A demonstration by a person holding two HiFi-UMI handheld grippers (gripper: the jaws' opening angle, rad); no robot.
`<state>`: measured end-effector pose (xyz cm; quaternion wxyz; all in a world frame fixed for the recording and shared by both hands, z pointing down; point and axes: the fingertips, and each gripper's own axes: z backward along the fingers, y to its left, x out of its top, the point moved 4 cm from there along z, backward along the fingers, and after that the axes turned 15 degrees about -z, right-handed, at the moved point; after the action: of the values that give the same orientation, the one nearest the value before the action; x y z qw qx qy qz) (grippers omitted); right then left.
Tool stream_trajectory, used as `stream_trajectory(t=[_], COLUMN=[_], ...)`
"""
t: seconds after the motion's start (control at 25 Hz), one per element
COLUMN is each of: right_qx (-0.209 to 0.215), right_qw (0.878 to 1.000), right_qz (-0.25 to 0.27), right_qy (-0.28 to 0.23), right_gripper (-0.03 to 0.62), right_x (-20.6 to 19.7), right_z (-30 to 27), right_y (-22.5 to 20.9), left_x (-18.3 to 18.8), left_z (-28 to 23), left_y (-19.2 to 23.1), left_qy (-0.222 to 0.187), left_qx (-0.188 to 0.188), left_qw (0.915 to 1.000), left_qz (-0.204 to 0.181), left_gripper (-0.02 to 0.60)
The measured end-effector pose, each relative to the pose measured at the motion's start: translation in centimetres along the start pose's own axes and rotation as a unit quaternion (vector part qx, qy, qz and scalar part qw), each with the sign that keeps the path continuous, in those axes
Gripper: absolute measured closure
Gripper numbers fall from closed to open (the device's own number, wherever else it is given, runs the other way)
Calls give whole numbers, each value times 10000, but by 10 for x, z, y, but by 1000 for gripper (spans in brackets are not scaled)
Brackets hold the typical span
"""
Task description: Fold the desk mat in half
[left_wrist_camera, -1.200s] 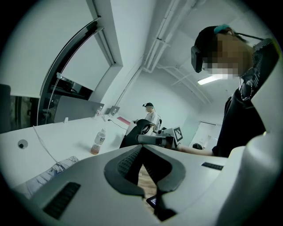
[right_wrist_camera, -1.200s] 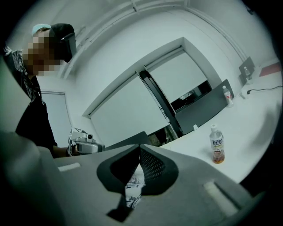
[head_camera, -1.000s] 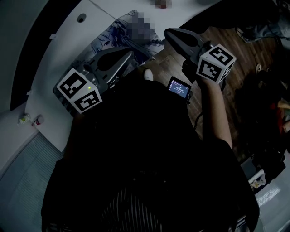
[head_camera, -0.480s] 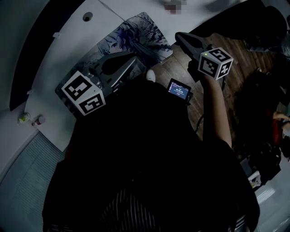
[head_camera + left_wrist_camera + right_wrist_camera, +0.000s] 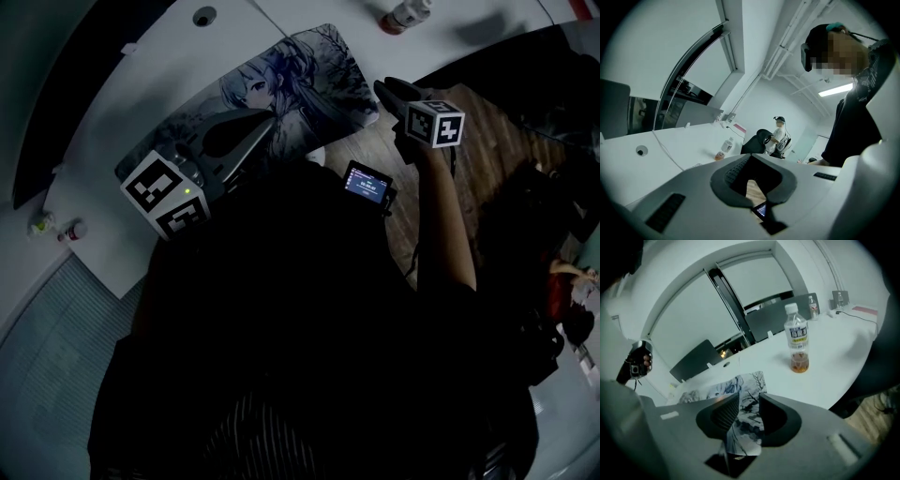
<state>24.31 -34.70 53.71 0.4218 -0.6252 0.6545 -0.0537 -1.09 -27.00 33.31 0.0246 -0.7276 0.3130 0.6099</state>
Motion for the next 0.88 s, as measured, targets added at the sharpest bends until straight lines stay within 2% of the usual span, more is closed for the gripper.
stream_trajectory(t=[0.28, 0.4, 0.48, 0.6, 0.72, 0.88], right_qx=[-847, -932, -972, -1049, -1229, -1451], right_qw=[9925, 9900, 9879, 9837, 9826, 9769], right_qz=[248, 337, 404, 504, 581, 774], right_qy=[841, 1003, 1135, 1371, 1266, 1364], right_gripper=[364, 302, 290, 290, 300, 424], right_x=[-43, -54, -62, -75, -80, -76], right_z=[-50, -63, -69, -77, -80, -80], right_y=[-36, -39, -39, -38, -45, -57], left_x=[-8, -10, -11, -13, -13, -18], left_z=[27, 34, 37, 41, 42, 46], left_y=[19, 23, 24, 26, 27, 25], left_qy=[-21, -26, -18, -16, -20, 35], left_qx=[322, 423, 460, 525, 569, 569], left_qw=[9993, 9989, 9987, 9983, 9980, 9979], left_qz=[174, 211, 222, 261, 283, 311], left_gripper=[572, 572, 572, 572, 572, 572])
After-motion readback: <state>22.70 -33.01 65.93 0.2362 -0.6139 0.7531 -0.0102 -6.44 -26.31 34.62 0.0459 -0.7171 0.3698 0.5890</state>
